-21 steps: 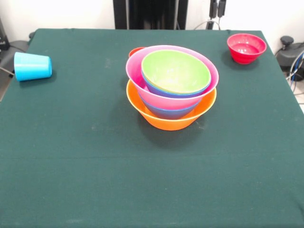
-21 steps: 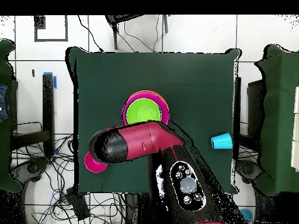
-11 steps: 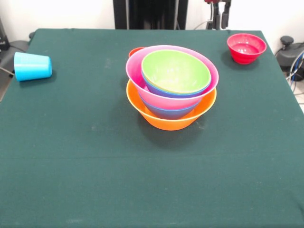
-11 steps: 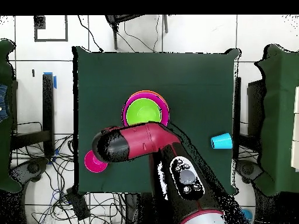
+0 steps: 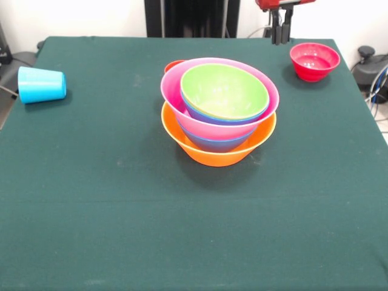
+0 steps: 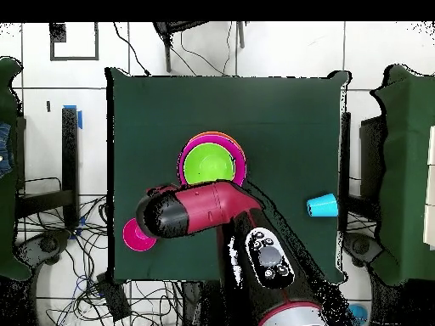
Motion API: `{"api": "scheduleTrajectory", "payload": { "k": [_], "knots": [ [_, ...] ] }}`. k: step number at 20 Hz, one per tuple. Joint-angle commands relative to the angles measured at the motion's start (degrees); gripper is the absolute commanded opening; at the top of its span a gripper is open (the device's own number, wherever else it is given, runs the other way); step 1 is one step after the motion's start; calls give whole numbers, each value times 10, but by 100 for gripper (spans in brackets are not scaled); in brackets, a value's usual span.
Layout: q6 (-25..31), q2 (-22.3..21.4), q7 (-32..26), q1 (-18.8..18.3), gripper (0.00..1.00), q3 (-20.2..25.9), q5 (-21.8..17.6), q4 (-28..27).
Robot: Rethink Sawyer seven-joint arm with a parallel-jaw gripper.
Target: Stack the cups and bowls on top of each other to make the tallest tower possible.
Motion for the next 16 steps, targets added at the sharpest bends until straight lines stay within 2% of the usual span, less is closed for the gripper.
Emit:
{"api": "scheduleTrajectory", "payload": {
  "k": [1,16],
  "knots": [
    [-34,24,24,22,0,-17,-58,16],
    [-22,22,33,31,0,-31,-60,10]
  ]
}}
